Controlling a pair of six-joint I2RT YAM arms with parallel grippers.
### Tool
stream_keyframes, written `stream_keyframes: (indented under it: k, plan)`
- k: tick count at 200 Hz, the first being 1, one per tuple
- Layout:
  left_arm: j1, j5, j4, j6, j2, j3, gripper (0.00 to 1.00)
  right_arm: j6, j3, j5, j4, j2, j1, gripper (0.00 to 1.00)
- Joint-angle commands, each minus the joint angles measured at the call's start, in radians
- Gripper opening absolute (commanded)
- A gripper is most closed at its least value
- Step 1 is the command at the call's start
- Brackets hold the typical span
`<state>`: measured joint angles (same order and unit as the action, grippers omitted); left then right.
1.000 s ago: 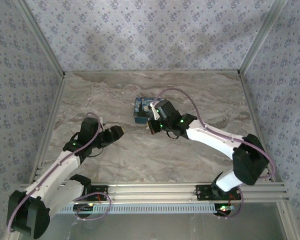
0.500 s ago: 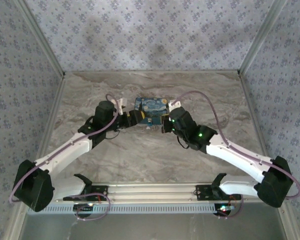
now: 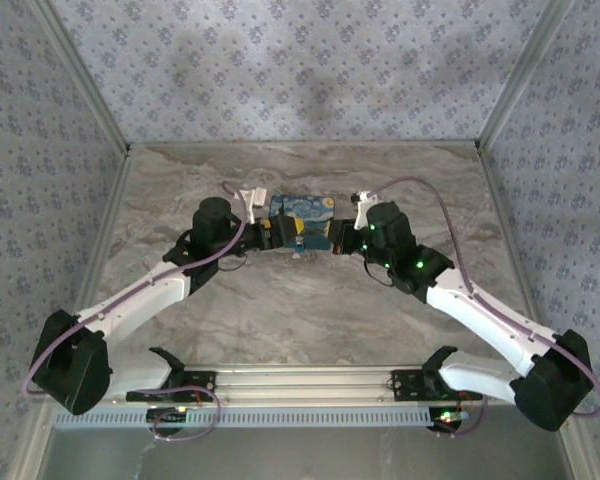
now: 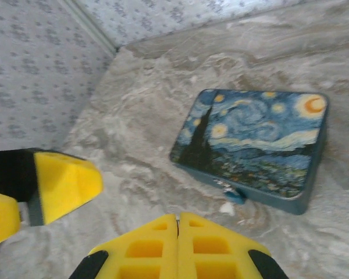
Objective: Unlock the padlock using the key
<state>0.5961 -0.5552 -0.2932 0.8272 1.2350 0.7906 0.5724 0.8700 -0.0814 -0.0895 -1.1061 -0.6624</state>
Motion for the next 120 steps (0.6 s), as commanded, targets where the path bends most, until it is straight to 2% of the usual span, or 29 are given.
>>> stream_keyframes:
  k: [1, 19, 75, 107, 120]
  plan:
    - [0.006, -0.11, -0.159, -0.033, 0.025, 0.046, 0.78, 0.109, 0.014, -0.192, 0.047, 0.031, 0.035, 0.0]
    - [0.008, -0.14, -0.209, -0.027, 0.046, 0.061, 0.81, 0.166, 0.014, -0.265, 0.073, 0.046, 0.061, 0.0]
    - [0.061, -0.195, -0.261, -0.039, 0.109, 0.125, 0.84, 0.302, 0.001, -0.358, 0.171, 0.074, 0.104, 0.0]
    - [0.08, -0.208, -0.253, -0.047, 0.122, 0.147, 0.77, 0.33, -0.005, -0.367, 0.197, 0.077, 0.109, 0.0]
    - [0.083, -0.208, -0.243, -0.054, 0.117, 0.145, 0.71, 0.334, -0.009, -0.367, 0.197, 0.081, 0.115, 0.0]
